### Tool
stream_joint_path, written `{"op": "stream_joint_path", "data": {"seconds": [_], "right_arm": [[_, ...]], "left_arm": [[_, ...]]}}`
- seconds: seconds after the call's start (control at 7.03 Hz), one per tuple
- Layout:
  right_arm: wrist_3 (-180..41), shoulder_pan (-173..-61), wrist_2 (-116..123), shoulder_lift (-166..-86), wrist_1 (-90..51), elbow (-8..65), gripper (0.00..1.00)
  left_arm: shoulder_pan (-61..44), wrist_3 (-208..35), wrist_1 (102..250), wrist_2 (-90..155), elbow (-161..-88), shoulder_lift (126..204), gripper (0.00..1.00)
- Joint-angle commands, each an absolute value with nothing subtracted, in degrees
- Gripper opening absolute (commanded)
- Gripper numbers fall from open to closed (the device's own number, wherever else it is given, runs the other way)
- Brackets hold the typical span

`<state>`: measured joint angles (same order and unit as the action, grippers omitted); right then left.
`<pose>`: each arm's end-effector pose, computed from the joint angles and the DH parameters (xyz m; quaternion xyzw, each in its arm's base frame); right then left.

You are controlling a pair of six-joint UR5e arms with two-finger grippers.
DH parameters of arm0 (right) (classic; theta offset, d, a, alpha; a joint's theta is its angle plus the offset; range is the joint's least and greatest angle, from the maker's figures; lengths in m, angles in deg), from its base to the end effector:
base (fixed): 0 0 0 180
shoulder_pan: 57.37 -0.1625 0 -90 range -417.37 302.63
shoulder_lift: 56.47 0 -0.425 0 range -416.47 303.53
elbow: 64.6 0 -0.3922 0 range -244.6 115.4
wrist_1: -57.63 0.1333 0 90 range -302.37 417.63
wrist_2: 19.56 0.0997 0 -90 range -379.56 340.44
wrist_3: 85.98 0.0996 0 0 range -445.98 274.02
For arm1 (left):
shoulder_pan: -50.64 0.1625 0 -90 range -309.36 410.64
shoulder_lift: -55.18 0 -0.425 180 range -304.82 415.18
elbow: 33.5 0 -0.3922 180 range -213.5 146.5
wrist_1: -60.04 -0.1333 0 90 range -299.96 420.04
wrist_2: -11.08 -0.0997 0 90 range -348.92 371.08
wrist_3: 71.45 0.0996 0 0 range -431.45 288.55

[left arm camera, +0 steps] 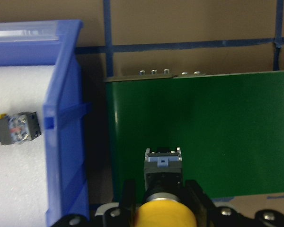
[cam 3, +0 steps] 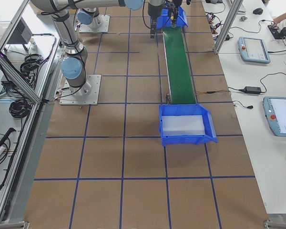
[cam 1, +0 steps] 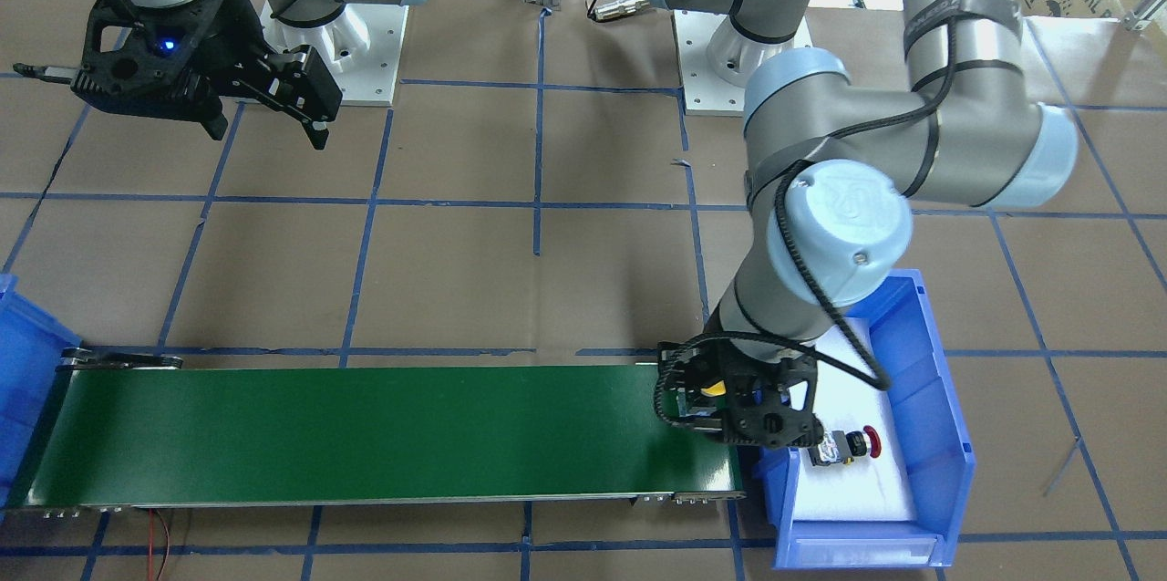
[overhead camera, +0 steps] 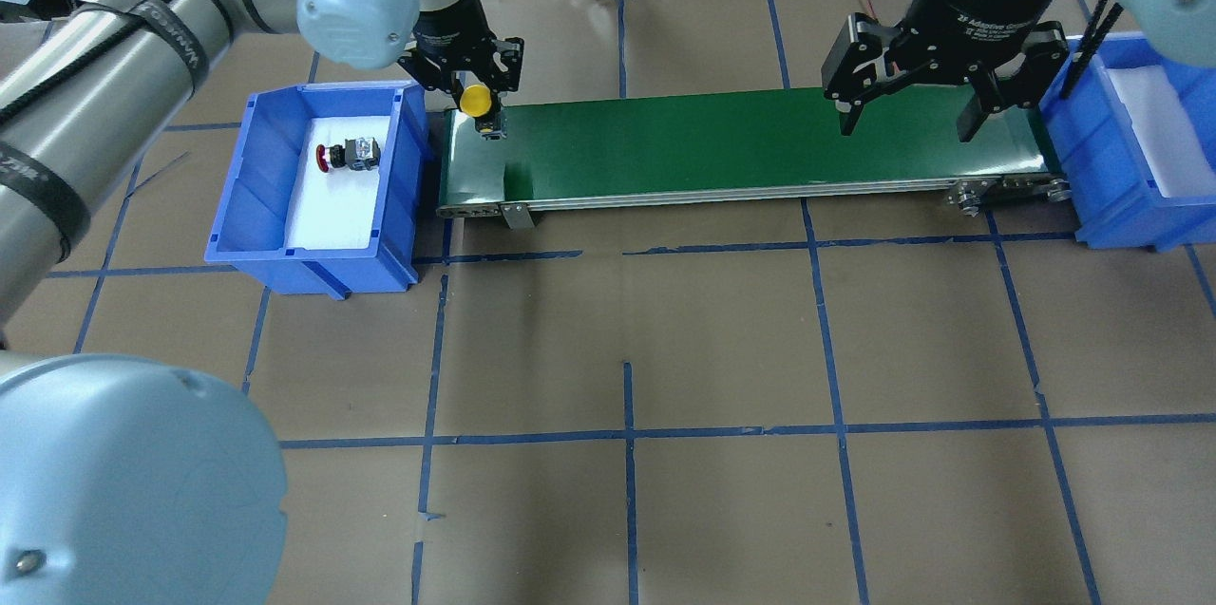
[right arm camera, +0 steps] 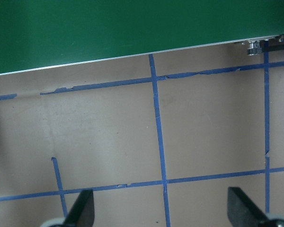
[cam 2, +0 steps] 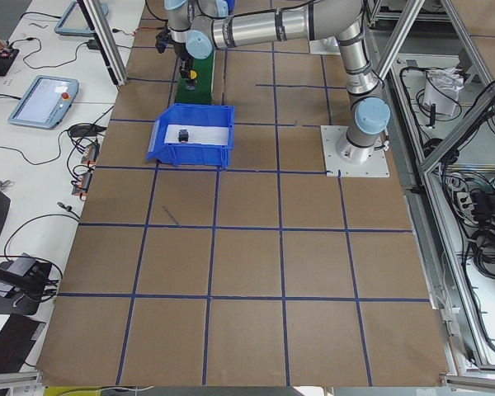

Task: Transport two buttons from left to right
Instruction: 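Lift the yellow button and place it on the green conveyor with the left gripper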

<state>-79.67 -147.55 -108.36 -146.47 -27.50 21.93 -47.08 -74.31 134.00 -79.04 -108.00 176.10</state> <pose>0.1369 -0.4883 0.5093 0.0536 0.9984 0.0128 0.0098 -0.2255 -0.6730 0.3243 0.0424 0.9991 -0.0055 0.0005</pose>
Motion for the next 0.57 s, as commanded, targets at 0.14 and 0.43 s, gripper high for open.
{"op": "stream_joint_path", "data": {"seconds": [0.14, 0.43], "right_arm": [[-79.7, -147.5, -108.3, -146.7, -27.4, 21.9, 1.00], [-79.7, -147.5, -108.4, -146.6, -27.4, 22.0, 1.00]], "left_arm": [[-49.3, -75.1, 133.7, -80.7, -107.6, 178.8, 0.25], [-49.4, -75.5, 133.8, -80.7, -107.7, 179.4, 0.29]]}}
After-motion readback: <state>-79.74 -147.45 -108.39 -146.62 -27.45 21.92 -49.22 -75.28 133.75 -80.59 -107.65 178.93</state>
